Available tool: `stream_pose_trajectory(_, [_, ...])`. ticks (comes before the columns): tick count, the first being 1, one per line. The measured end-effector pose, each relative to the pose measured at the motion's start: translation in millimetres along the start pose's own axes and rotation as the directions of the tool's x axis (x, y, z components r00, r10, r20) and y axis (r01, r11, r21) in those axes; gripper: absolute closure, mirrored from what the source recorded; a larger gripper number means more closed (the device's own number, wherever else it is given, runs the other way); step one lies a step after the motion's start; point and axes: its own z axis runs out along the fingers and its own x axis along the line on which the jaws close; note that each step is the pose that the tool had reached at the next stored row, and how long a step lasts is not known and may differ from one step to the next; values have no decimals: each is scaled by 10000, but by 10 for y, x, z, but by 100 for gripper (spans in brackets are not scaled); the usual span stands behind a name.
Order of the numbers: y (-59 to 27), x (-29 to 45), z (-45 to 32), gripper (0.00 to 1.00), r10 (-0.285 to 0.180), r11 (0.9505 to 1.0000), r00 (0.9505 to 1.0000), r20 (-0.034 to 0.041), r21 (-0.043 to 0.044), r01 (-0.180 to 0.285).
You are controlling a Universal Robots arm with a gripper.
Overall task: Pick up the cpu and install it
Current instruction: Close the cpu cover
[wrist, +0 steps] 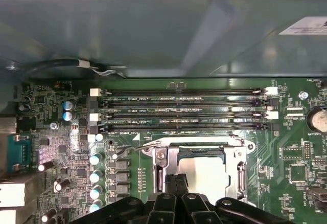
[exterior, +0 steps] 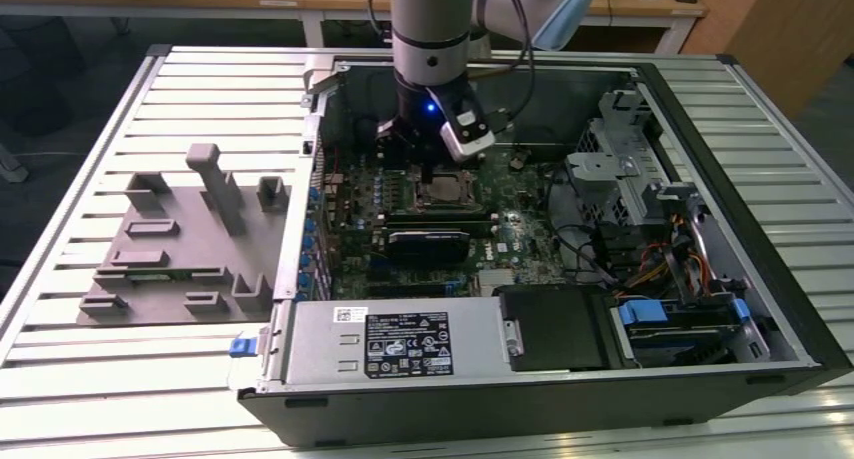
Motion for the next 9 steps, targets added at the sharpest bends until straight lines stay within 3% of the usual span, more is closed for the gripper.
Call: stream_pose_trajectory(9, [6, -4, -125, 89, 0, 10000, 10000, 0, 0, 0])
